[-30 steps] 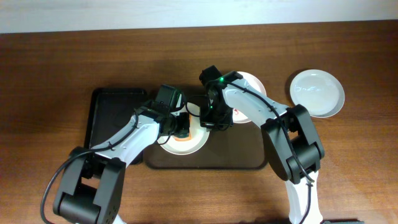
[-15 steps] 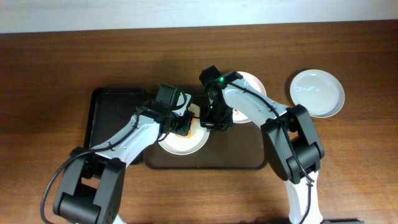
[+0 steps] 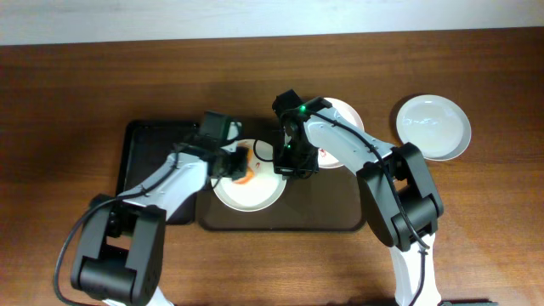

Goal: Clean dirty plates on tray and stack at the side

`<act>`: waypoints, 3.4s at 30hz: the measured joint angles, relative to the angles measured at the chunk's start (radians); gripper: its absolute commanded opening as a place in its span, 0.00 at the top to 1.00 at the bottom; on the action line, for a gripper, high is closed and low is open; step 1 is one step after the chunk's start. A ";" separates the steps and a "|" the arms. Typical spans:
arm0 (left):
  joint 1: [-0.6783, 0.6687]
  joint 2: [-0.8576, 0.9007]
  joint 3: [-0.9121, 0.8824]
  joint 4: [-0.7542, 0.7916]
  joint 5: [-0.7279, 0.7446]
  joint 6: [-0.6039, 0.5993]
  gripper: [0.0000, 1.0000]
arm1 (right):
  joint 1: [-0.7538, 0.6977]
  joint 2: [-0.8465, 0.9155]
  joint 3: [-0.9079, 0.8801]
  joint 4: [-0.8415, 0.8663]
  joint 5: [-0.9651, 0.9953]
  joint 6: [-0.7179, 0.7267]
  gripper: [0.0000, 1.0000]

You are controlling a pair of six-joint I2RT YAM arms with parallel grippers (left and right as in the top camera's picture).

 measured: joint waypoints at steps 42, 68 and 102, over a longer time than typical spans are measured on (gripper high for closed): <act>0.081 -0.064 0.003 -0.121 0.143 -0.043 1.00 | 0.016 -0.051 -0.100 0.049 -0.007 0.076 0.96; 0.034 0.019 0.003 -0.021 0.101 -0.140 1.00 | 0.017 -0.053 -0.101 0.130 0.024 -0.056 0.96; 0.286 -0.097 0.001 -0.291 -0.187 -0.071 1.00 | 0.144 -0.448 -0.100 0.027 0.812 -0.232 0.96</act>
